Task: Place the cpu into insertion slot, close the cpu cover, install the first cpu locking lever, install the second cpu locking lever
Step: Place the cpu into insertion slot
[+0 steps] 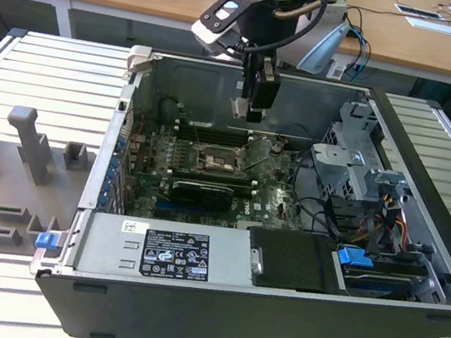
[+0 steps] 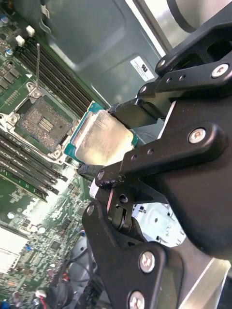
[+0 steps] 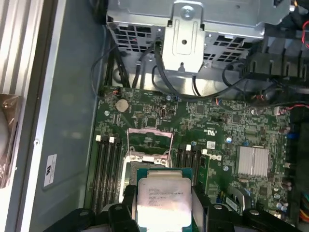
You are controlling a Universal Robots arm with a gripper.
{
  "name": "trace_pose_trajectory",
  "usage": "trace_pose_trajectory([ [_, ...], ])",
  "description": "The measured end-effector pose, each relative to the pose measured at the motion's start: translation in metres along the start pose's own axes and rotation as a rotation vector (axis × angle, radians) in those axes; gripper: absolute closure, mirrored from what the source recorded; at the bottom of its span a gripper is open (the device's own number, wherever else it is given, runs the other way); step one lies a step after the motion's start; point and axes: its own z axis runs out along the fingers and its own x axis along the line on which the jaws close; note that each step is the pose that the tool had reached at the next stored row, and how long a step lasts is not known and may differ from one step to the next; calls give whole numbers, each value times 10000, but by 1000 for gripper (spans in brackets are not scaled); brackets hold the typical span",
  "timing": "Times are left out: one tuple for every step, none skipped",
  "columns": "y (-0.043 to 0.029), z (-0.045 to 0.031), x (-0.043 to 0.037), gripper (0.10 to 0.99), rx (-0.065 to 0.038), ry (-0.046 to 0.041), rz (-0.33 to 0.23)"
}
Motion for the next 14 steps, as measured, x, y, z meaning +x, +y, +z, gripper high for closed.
trace_pose_trajectory([
  [-10,10,1,545,-2,-6,67],
  [-25,20,2,545,-3,-9,100],
  [-46,35,4,545,-3,-10,111],
  [-61,48,5,545,-3,-11,113],
  [-78,62,6,545,-3,-11,115],
  [-93,73,7,545,-3,-11,118],
  [-110,86,9,545,-3,-11,122],
  [-119,96,9,545,-3,-11,126],
  [-124,107,9,545,-3,-11,131],
  [-126,114,9,545,-3,-11,132],
  [-127,124,9,545,-2,-11,133],
  [-130,133,9,545,-2,-12,137],
  [-133,148,9,545,0,-12,140],
  [-136,158,9,545,1,-12,141],
])
